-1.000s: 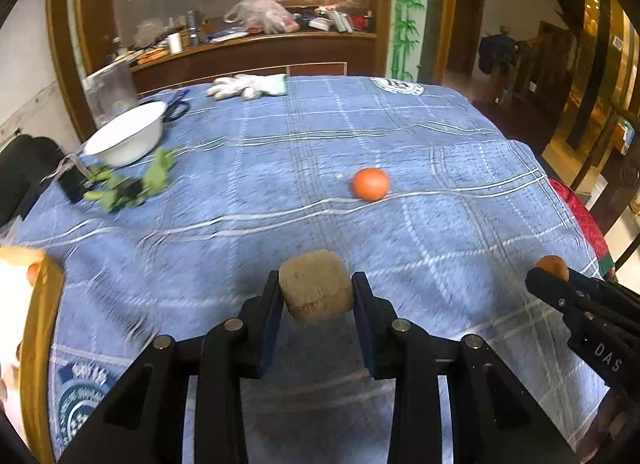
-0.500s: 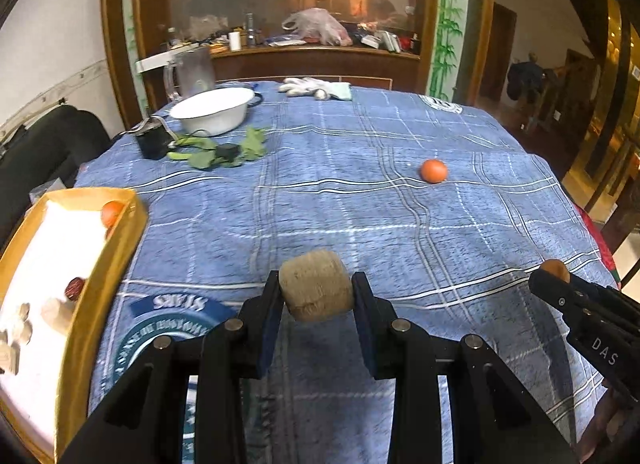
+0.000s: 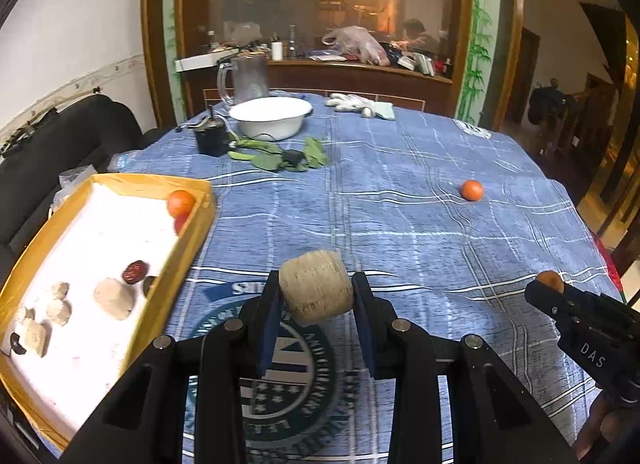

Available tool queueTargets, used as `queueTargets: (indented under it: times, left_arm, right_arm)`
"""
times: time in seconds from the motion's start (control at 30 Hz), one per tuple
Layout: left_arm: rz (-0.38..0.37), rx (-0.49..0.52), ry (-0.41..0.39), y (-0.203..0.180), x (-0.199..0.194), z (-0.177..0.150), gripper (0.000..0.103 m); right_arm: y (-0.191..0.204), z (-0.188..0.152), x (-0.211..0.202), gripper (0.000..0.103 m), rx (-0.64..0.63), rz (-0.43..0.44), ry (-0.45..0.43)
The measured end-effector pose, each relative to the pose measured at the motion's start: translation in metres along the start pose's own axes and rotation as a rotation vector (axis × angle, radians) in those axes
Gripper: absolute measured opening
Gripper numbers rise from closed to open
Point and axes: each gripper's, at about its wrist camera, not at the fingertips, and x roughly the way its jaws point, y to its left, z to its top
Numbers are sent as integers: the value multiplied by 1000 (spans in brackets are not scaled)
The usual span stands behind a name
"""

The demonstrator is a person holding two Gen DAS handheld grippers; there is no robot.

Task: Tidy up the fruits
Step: 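Lift and carry the orange in the right tool while the left tool carries the lump toward the tray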

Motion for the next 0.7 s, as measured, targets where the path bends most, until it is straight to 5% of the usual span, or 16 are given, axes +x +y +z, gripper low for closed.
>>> queueTargets:
  times: [0.7]
  left_arm:
    - [77, -71, -21, 49, -14, -1, 33]
  right_arm:
    - [55, 9, 8, 32, -92, 76, -4]
